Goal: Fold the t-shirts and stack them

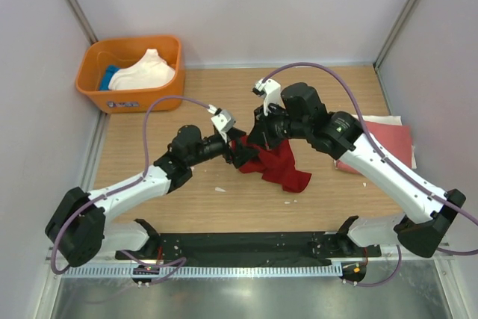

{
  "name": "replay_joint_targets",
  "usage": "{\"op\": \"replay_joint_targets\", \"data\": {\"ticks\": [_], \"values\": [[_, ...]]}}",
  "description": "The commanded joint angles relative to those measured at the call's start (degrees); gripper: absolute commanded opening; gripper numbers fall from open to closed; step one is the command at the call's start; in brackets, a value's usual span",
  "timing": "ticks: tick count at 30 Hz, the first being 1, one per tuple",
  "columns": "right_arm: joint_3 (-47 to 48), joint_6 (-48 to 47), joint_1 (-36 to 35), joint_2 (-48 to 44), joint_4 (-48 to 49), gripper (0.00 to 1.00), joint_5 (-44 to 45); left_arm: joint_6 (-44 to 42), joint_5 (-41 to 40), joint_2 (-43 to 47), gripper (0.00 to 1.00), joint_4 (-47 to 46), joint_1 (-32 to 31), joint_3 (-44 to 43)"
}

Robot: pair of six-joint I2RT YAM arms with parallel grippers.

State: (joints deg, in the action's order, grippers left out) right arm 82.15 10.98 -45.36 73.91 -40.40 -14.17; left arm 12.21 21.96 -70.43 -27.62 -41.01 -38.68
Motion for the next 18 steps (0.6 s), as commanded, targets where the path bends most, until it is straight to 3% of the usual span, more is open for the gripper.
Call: {"op": "replay_joint_targets", "data": {"ticks": [1, 3, 5, 6, 9, 10, 12, 13, 14, 15, 18], "values": [[1.4, 1.1, -0.1, -2.8, 2.3, 0.01, -1.8, -3.3, -1.4, -1.5, 0.76, -9.0, -0.3, 1.1], [1.6, 1.0, -0.1, -3.0, 1.8, 0.01, -1.4, -3.0, -1.4, -2.0, 0.74, -11.0, -0.3, 2.4], [1.7, 0.9, 0.0, -3.2, 1.3, 0.01, -0.9, -2.5, -0.6, -2.2, 0.58, -13.0, -0.3, 3.0], [1.5, 0.8, 0.1, -3.3, 1.2, 0.01, -0.8, -2.3, 0.4, -2.3, 0.39, -13.3, -0.3, 3.3], [1.0, 0.6, 0.2, -3.5, 1.0, 0.01, 0.6, -1.1, 2.8, -1.9, 0.14, -14.5, -0.2, 3.3], [0.5, 0.5, 0.4, -3.5, 1.0, 0.01, 1.1, -0.6, 3.1, -1.6, 0.0, -14.6, -0.3, 3.3], [-0.1, 0.6, 0.3, -3.3, 1.1, 0.02, 2.7, 0.9, 4.2, -0.3, 0.0, -14.7, -0.2, 3.3], [-0.9, 0.6, 0.4, -3.3, 1.5, 0.07, 2.7, 1.4, 5.0, 0.0, 0.0, -15.0, -0.2, 3.3], [-1.5, 0.6, 0.4, -3.5, 1.8, 0.31, 2.7, 1.9, 5.2, 0.4, 0.0, -15.1, -0.2, 3.3], [-2.1, 0.6, 0.3, -3.7, 2.9, 0.41, 2.8, 2.5, 5.3, 1.1, 0.0, -15.1, -0.2, 3.4], [-3.3, 0.4, 0.4, -3.9, 3.6, 0.53, 3.5, 2.9, 5.5, 2.2, 0.0, -15.1, -0.3, 4.0]]}}
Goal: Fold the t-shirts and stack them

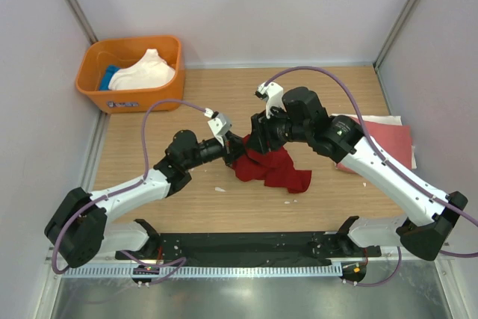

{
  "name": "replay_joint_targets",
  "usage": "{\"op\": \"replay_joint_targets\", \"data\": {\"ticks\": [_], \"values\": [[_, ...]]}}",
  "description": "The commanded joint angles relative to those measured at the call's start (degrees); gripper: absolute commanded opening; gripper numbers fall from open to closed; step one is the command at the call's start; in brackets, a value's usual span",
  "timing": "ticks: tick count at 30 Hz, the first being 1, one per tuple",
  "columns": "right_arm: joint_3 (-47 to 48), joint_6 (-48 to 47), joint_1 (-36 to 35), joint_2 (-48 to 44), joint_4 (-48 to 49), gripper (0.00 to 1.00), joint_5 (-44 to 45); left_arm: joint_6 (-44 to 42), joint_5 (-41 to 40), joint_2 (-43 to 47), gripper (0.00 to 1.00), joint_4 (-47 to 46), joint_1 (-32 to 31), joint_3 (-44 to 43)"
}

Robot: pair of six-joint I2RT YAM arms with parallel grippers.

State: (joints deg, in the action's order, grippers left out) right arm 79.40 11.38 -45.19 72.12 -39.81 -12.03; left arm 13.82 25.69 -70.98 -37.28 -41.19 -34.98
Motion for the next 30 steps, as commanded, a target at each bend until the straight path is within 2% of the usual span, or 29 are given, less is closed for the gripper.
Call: {"op": "replay_joint_targets", "data": {"ticks": [1, 7, 11, 16, 17, 19, 20, 21, 22, 24, 25, 27, 30], "values": [[-0.6, -0.1, 0.2, -1.9, 3.0, 0.53, 1.3, 1.6, 1.8, 2.9, 0.0, -5.4, -0.1, 0.4], [-0.7, 0.7, 0.1, -0.8, 4.5, 0.48, -0.2, 2.3, 2.4, 2.3, 0.0, -5.2, -0.2, -0.1], [0.1, 1.3, 0.2, 0.0, 4.7, 0.36, -1.6, 2.3, 1.6, 1.7, 0.0, -5.1, -0.4, -0.3], [0.0, 1.8, 0.2, 1.4, 4.8, 0.35, -5.7, 1.6, -1.0, 1.8, 0.0, -3.8, -0.3, -1.1], [0.1, 1.8, 0.2, 1.5, 4.8, 0.21, -5.8, 1.6, -1.2, 1.7, 0.0, -3.6, -0.4, -1.3], [1.2, 1.5, 0.2, 2.1, 3.6, 0.01, -4.0, 1.5, -1.5, 1.9, 0.01, -3.0, -0.3, -1.6], [2.0, 0.9, 0.3, 2.5, 2.8, 0.01, -2.5, 1.4, -2.0, 2.1, 0.05, -2.4, -0.4, -2.0], [2.8, 0.7, 0.3, 2.7, 0.9, 0.01, 0.2, 1.3, -2.5, 2.6, 0.27, -1.4, -0.4, -2.1], [5.2, 0.3, 0.4, 2.9, -0.5, 0.01, 5.7, 1.1, -3.2, 2.9, 0.42, 1.0, -0.3, -2.4], [8.7, 0.2, 1.5, 4.4, -5.8, 0.01, 14.0, 1.1, -7.8, 5.0, 0.62, 4.0, -0.3, -2.7], [13.1, 0.2, 2.1, 5.2, -7.6, 0.01, 21.8, 2.2, -10.3, 5.8, 0.67, 6.2, -0.2, -2.6], [17.6, 0.2, 3.8, 8.5, -12.7, 0.01, 28.2, 2.6, -15.0, 7.7, 0.79, 7.2, -0.3, -1.9], [25.6, 1.3, 7.9, 12.1, -15.5, 0.01, 35.3, 5.0, -20.4, 10.2, 0.87, 12.5, -0.2, -3.7]]}}
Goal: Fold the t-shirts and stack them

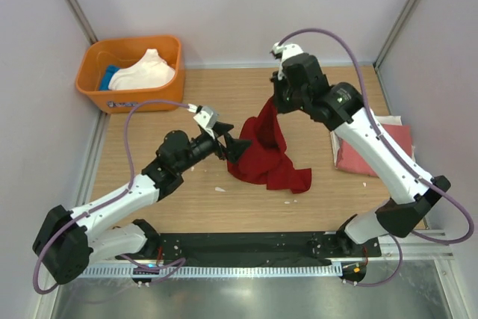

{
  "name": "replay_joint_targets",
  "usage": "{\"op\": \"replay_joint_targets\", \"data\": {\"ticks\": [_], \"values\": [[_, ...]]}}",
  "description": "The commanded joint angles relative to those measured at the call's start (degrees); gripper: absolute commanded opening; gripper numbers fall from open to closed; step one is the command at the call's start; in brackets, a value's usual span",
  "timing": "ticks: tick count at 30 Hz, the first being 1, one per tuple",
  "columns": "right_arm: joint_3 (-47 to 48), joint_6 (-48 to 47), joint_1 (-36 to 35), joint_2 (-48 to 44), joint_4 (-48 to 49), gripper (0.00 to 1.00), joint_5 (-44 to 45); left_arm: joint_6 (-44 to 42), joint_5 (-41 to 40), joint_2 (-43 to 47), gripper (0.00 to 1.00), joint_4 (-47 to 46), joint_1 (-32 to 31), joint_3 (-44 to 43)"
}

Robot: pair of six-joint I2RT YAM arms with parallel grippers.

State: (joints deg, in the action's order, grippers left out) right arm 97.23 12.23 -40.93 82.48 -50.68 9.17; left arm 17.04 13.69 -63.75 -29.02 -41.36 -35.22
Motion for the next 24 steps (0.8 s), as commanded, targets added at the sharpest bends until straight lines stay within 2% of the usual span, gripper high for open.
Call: {"op": "replay_joint_targets", "data": {"ticks": [1, 3, 5, 6, 7, 8, 9, 10, 13, 14, 16, 20, 21, 22, 24], "values": [[8.8, 0.7, 4.7, 2.4, -4.8, 0.01, 14.9, 2.0, -9.7, 3.1, 0.88, 6.5, -0.1, -4.6], [12.1, 1.0, 6.9, 5.0, -4.6, 0.01, 17.6, 2.5, -12.7, 2.7, 0.88, 12.5, -0.1, -7.0], [15.6, 1.1, 9.5, 7.8, -4.2, 0.01, 15.9, 2.9, -13.3, 2.0, 0.87, 14.6, -0.1, -7.5], [18.1, 1.2, 9.6, 9.4, -4.1, 0.01, 14.9, 3.4, -16.9, 1.9, 0.87, 15.6, 0.0, -7.5], [24.8, 1.1, 9.6, 13.7, -4.2, 0.01, 12.8, 3.9, -18.4, 2.0, 0.86, 16.0, 0.0, -7.1], [29.1, 1.3, 9.6, 16.1, -4.7, 0.01, 10.3, 4.4, -20.4, 2.5, 0.87, 16.3, 0.0, -6.9], [39.1, 1.8, 9.5, 18.6, -5.9, 0.01, 1.7, 5.7, -23.4, 2.8, 0.86, 16.6, 0.1, -6.6], [44.3, 2.1, 9.1, 23.8, -6.4, 0.01, -3.0, 6.4, -25.1, 3.3, 0.87, 17.1, 0.6, -6.3], [59.0, 1.9, 3.5, 28.7, -6.3, 0.01, -13.3, 10.5, -31.4, 5.6, 0.87, 20.7, 2.4, -6.3], [59.0, -0.2, -1.2, 27.7, -5.1, 0.01, -14.7, 11.5, -32.9, 6.4, 0.87, 21.8, 3.0, -6.3], [52.0, -3.0, -5.5, 24.0, -0.8, 0.01, -16.3, 13.8, -36.8, 9.1, 0.87, 25.0, 4.8, -5.8], [38.2, -8.5, -8.3, 11.5, 1.2, 0.01, -20.7, 15.5, -42.4, 15.2, 0.87, 27.4, 6.6, -3.1], [34.5, -9.1, -8.3, 5.0, 2.8, 0.01, -17.9, 15.6, -43.4, 16.6, 0.87, 27.6, 6.6, -1.9], [26.9, -9.2, -8.1, 1.7, 3.8, 0.01, -14.7, 15.6, -44.4, 19.6, 0.87, 27.7, 6.6, -1.1], [20.3, -8.5, -6.0, -5.9, 5.3, 0.01, -5.4, 15.6, -45.6, 22.5, 0.87, 28.2, 6.7, 0.6]]}}
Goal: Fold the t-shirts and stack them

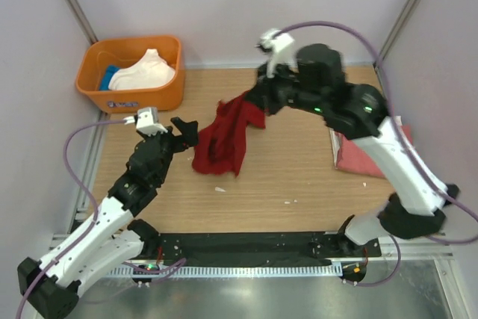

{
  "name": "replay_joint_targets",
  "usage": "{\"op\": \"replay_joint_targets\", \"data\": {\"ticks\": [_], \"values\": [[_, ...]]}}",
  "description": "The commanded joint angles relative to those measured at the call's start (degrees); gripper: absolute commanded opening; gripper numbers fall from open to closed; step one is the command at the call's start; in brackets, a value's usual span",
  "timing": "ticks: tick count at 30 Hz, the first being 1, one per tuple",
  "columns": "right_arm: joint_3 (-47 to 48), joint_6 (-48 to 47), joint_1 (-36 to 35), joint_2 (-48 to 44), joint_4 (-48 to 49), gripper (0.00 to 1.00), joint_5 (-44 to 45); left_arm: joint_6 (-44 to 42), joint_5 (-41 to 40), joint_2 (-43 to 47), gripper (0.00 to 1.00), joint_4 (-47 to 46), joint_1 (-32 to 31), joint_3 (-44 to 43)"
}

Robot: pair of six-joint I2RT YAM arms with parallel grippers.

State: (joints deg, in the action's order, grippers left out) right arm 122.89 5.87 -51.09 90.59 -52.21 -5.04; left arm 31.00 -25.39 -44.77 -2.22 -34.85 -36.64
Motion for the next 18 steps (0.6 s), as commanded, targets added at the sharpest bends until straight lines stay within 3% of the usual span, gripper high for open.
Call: {"op": "replay_joint_targets", "data": {"ticks": [1, 4, 7, 13, 18], "values": [[-9.6, -0.4, 8.8, -15.1, 6.4, 0.01, 11.2, 1.7, -6.7, 6.5, 0.87, 1.7, 0.2, 2.4], [-15.6, 3.3, 16.4, -15.3, 3.1, 0.01, 18.4, 2.0, -4.9, 9.8, 0.87, 4.3, 0.2, 2.5], [-22.1, 6.9, 18.5, -14.0, 3.7, 0.01, 16.5, 2.2, -0.9, 11.2, 0.87, 5.6, 0.2, 2.0], [-34.9, 11.1, 21.4, -18.3, 9.8, 0.01, 18.6, -2.6, 12.3, 2.0, 0.88, 6.4, 0.2, -2.5], [-38.9, 10.2, 23.6, -22.2, 10.1, 0.01, 17.8, -3.5, 16.2, -6.2, 0.9, 4.8, 0.2, -6.1]]}}
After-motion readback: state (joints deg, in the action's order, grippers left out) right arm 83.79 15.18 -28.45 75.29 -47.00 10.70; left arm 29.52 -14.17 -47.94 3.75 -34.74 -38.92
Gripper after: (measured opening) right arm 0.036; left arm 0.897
